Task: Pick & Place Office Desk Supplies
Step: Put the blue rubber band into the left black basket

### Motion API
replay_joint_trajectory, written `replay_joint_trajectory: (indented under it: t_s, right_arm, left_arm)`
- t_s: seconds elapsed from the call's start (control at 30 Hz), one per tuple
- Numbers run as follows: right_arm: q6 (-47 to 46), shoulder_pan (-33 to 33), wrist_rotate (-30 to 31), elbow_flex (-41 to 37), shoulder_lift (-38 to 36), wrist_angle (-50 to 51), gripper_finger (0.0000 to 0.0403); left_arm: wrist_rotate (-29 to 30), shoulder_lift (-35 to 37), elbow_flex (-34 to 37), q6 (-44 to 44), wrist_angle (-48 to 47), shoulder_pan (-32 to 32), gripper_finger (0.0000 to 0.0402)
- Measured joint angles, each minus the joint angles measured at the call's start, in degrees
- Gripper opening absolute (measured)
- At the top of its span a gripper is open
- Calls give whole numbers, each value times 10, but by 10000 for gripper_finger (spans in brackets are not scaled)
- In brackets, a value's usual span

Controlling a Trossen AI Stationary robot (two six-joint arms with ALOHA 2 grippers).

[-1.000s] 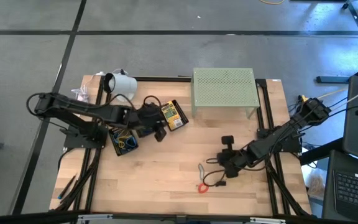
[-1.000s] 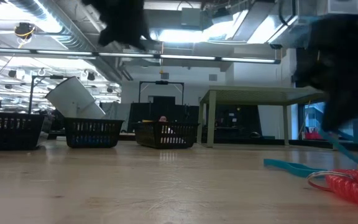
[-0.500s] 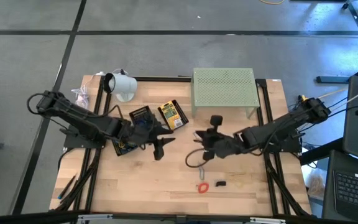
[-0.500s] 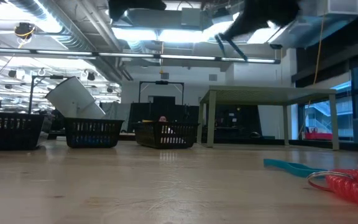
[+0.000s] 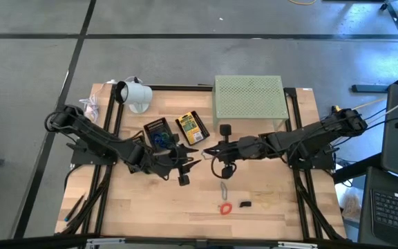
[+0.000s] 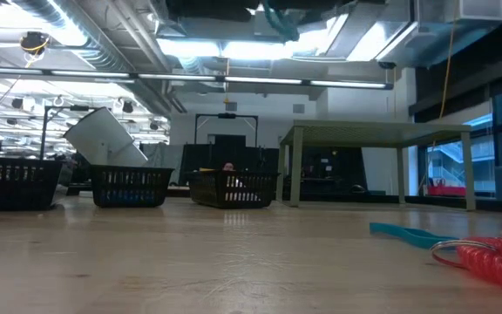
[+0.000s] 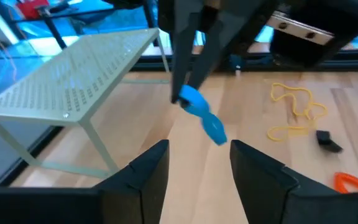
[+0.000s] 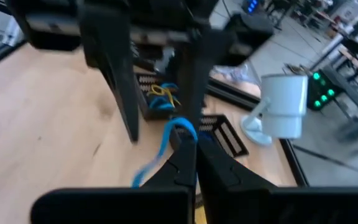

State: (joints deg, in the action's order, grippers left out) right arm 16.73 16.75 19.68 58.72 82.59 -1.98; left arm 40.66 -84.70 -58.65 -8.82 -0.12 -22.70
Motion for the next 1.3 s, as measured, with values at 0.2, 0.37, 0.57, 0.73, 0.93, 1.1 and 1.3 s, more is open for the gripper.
replay_joint_trajectory:
  t_s: [0.2,0.37,0.57,0.73,0.93,1.1,1.3]
  right_arm:
    - [24,-1,-18,0,0,-12,6]
    - [37,-1,-18,0,0,-14,6]
    - [48,-1,-18,0,0,-10,6]
    - [48,-1,-28,0,0,-10,6]
    - [48,-1,-28,1,-1,-11,6]
    - [48,-1,-29,1,-1,-10,6]
    - [30,-1,-27,1,-1,1,7]
  left_arm:
    - [-7,-26,0,-7,26,15,176]
    - [-49,-49,0,-9,71,25,173]
    - [-96,-63,0,-9,111,31,172]
    - [-104,-63,0,-1,138,28,175]
    - [-100,-63,0,15,161,29,141]
    - [-100,-63,0,15,157,29,62]
    - [-104,-63,0,17,151,28,5]
